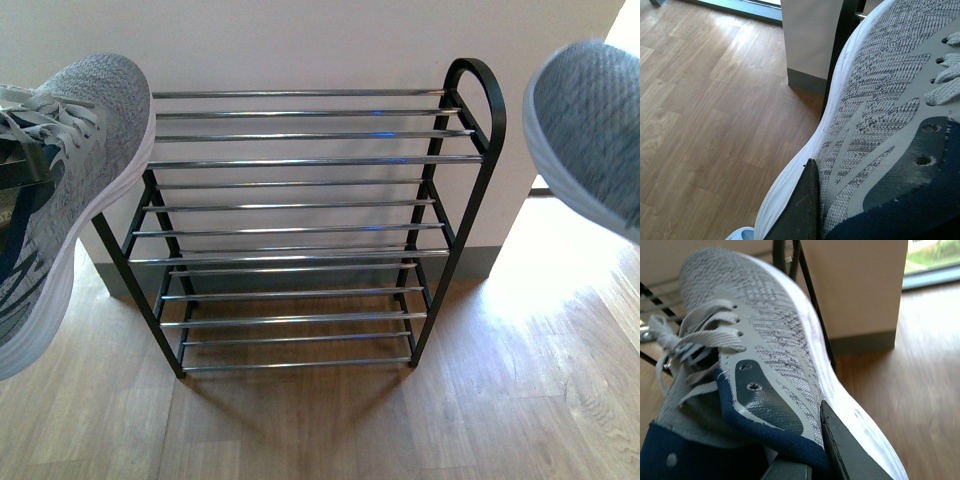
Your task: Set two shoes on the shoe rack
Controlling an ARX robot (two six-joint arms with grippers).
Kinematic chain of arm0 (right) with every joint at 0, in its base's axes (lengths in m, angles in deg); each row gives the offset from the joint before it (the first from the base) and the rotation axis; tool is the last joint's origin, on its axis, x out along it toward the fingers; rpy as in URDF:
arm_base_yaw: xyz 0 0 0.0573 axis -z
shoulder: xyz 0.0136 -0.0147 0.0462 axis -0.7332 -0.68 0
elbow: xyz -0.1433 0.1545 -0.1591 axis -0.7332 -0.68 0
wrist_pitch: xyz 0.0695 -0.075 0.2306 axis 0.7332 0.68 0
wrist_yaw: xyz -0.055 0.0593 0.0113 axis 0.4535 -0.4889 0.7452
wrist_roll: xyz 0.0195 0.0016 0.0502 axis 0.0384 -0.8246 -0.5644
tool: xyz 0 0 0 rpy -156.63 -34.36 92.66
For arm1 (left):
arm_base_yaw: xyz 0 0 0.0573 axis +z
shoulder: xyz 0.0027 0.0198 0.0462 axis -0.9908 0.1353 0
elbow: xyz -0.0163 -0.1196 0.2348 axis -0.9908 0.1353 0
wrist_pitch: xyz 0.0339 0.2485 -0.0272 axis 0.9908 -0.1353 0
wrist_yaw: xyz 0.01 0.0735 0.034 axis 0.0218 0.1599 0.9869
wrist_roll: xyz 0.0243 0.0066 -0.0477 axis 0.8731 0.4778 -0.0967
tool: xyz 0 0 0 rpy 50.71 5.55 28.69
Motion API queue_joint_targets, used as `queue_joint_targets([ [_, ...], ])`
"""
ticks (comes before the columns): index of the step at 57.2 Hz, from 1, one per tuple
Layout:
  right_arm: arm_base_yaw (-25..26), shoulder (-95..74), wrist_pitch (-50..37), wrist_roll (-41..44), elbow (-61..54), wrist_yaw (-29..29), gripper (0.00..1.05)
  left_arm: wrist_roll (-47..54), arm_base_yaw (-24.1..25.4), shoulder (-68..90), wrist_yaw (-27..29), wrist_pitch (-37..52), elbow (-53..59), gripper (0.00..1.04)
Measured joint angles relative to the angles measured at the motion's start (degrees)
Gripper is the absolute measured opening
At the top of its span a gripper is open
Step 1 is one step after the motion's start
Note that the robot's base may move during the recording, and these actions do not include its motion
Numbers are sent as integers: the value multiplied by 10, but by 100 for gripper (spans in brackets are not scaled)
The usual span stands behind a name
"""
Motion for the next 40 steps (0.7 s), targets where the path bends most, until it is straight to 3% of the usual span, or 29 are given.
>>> queue_joint_targets([
  [7, -56, 4, 56, -32, 49, 52, 1, 0, 0, 0, 0, 0, 0, 1],
  [24, -257, -127, 156, -141, 261, 218, 1, 0, 0, 0, 0, 0, 0, 1],
  [40, -336, -314, 236, -198, 461, 341, 1, 0, 0, 0, 0, 0, 0, 1],
])
